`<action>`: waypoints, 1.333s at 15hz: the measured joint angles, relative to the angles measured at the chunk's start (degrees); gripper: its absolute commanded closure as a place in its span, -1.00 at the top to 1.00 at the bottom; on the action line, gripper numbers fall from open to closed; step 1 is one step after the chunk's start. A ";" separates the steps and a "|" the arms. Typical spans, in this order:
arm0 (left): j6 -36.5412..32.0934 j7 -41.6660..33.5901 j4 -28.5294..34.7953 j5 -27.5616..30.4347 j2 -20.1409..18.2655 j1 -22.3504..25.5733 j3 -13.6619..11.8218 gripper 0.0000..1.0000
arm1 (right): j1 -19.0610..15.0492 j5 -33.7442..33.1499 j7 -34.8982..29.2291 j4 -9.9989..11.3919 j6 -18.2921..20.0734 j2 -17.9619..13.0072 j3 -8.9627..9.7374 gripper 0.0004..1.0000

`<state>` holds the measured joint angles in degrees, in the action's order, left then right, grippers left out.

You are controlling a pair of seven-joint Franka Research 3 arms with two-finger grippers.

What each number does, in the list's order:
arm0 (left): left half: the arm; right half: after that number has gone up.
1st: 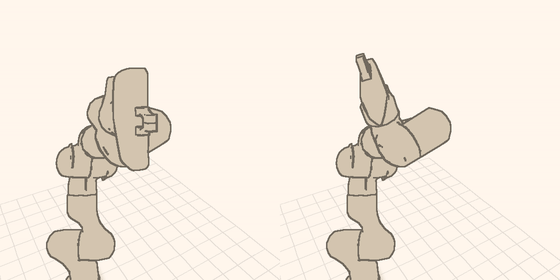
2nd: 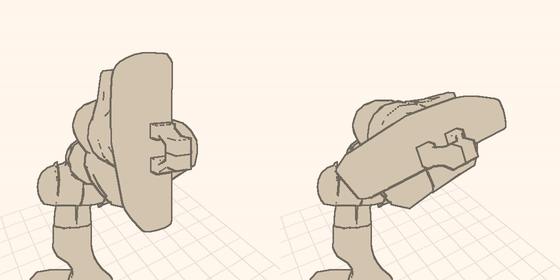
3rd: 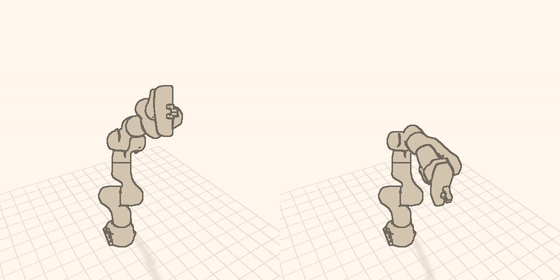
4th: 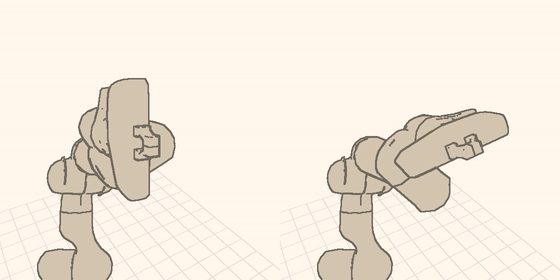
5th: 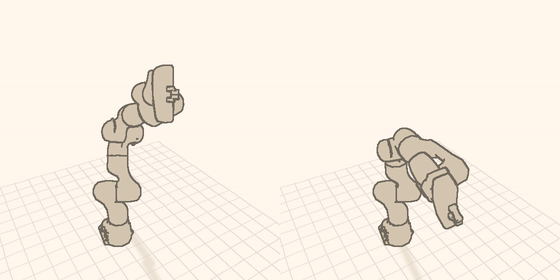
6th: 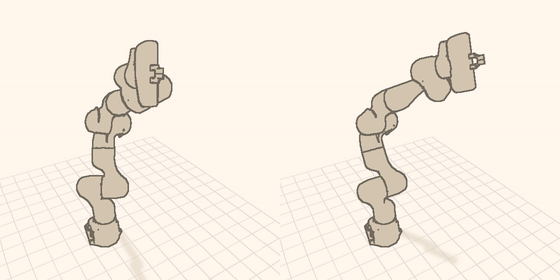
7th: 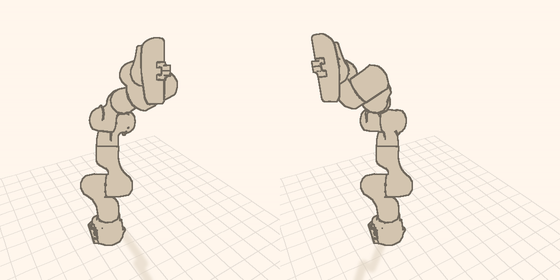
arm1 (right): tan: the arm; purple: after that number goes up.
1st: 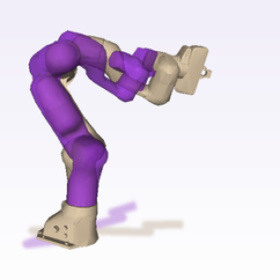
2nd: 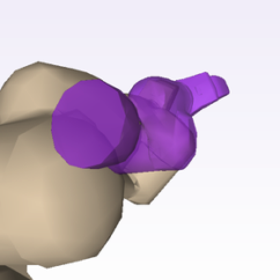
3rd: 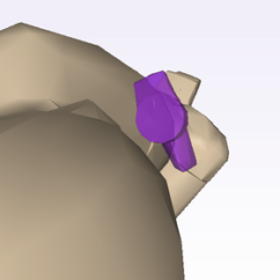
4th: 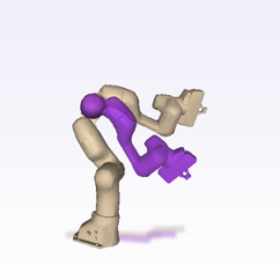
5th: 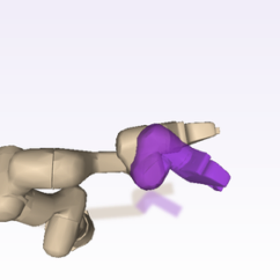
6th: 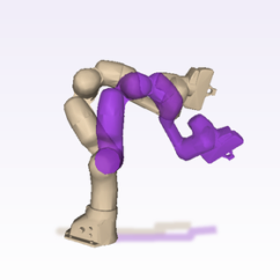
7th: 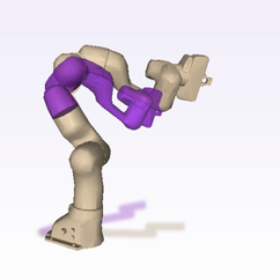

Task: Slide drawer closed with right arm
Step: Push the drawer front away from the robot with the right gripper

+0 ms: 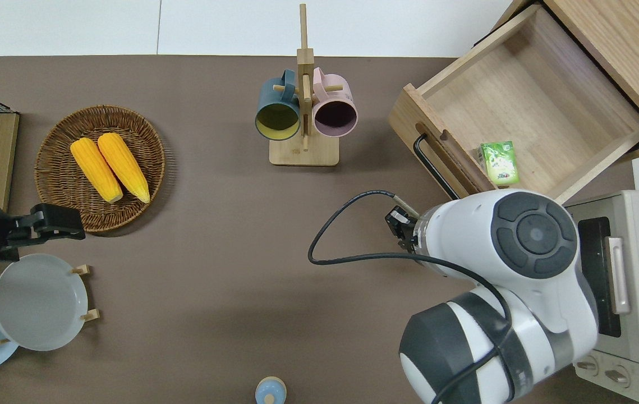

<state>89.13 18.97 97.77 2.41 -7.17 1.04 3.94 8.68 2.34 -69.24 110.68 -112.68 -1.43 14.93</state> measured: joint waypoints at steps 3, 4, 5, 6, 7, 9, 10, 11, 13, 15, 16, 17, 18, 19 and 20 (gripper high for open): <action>0.00 0.00 0.00 0.00 0.00 0.00 0.00 0.99 | -0.04 -1.01 -0.06 -1.31 -1.22 2.04 -0.42 -1.00; 0.00 0.00 0.00 0.00 0.00 0.00 0.00 0.99 | -0.08 -1.62 -0.08 -2.26 -1.27 2.84 -0.63 -1.00; 0.00 0.00 0.00 0.00 0.00 0.00 0.00 0.99 | -0.14 -2.12 -0.08 -3.34 -1.27 3.79 -0.83 -1.00; 0.00 0.00 0.00 0.00 0.00 0.00 0.00 0.99 | -0.18 -2.66 -0.09 -4.20 -1.27 4.64 -1.00 -1.00; 0.00 0.00 0.00 0.00 0.00 0.00 0.00 0.99 | -0.25 -3.40 -0.09 -4.87 -1.27 5.46 -1.16 -1.00; 0.00 0.00 0.00 0.00 0.00 0.00 0.00 0.99 | -0.46 -4.74 -0.09 -5.75 -1.87 6.88 -1.44 -1.00; 0.00 0.00 0.00 0.00 0.00 0.00 0.00 0.99 | -0.70 -5.23 -0.09 -5.98 -2.56 7.34 -1.48 -1.00; 0.00 0.00 0.00 0.00 0.00 0.00 0.00 0.99 | -0.94 -5.73 -0.09 -6.19 -2.93 7.71 -1.66 -1.00; 0.00 0.00 0.00 0.00 0.00 0.00 0.00 0.99 | -1.31 -5.99 -0.09 -6.53 -3.16 8.17 -2.14 -1.00; 0.00 0.00 0.00 0.00 0.00 0.00 0.00 0.99 | -1.85 -6.35 -0.10 -7.45 -3.29 8.63 -2.26 -1.00; 0.00 0.00 0.00 0.00 0.00 0.00 0.00 0.99 | -2.03 -6.54 -0.09 -8.36 -3.32 9.00 -2.25 -1.00; 0.00 0.00 0.00 0.00 0.00 0.00 0.00 0.99 | -2.21 -6.88 -0.09 -9.30 -3.32 9.45 -2.25 -1.00; 0.00 0.00 0.00 0.00 0.00 0.00 0.00 0.99 | -2.42 -7.39 -0.08 -10.07 -3.32 9.89 -2.25 -1.00; 0.00 0.00 0.00 0.00 0.00 0.00 0.00 0.99 | -2.64 -7.94 0.01 -10.59 -3.32 10.29 -2.26 -1.00; 0.00 0.00 0.00 0.00 0.00 0.00 0.00 0.99 | -2.93 -8.25 0.09 -11.03 -3.32 10.69 -2.24 -1.00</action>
<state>89.13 18.97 97.77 2.41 -7.17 1.04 3.94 5.75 -5.91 -69.15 99.64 -116.00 9.26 12.69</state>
